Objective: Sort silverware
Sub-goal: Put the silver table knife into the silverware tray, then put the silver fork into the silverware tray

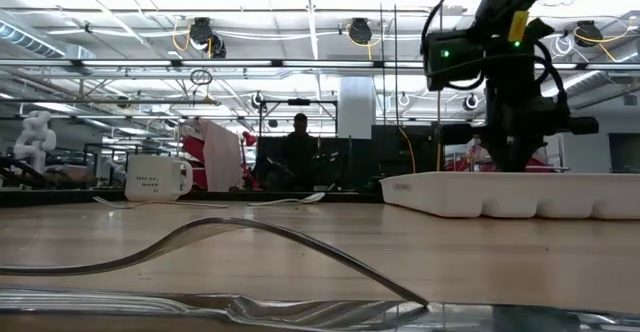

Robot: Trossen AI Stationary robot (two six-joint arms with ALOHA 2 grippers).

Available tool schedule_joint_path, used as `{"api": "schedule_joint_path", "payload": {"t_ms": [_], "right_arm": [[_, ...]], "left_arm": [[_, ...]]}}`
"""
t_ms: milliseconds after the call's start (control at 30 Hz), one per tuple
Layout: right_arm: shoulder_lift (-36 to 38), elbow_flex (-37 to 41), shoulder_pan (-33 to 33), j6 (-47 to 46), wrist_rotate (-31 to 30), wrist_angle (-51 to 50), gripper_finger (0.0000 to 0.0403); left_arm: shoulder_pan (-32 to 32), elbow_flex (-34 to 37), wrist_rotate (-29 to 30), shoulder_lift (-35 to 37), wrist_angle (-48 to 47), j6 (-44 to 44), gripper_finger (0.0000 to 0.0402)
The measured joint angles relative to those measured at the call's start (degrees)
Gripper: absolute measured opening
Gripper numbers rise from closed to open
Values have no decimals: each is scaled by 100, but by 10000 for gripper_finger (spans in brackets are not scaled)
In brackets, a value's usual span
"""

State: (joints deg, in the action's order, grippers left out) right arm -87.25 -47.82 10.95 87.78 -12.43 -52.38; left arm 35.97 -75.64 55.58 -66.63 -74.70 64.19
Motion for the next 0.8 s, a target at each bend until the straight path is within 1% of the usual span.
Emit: {"api": "schedule_joint_path", "payload": {"t_ms": [233,300,400,533,567,633,700,800], "right_arm": [[-50,-1,148,-126,52,156,2],[3,-60,141,-504,25,116,2],[188,-308,78,-1269,-200,51,1],[548,-898,38,-2160,-315,-330,1],[631,-1051,28,-2571,-298,-445,1],[772,-1393,7,-3904,-217,-645,1],[861,-1793,-34,-5708,-4,-1070,1],[905,-2311,-160,-8569,856,-1869,13]], "left_arm": [[0,0,-1,0,-143,-1,18],[0,0,-1,0,-149,-3,18],[0,0,1,0,-195,-3,18],[0,0,59,0,-229,-3,18],[0,0,74,0,-247,-6,18],[0,0,87,0,-258,-6,18],[0,0,96,0,-258,-6,18],[0,0,126,0,-258,-6,18]]}}
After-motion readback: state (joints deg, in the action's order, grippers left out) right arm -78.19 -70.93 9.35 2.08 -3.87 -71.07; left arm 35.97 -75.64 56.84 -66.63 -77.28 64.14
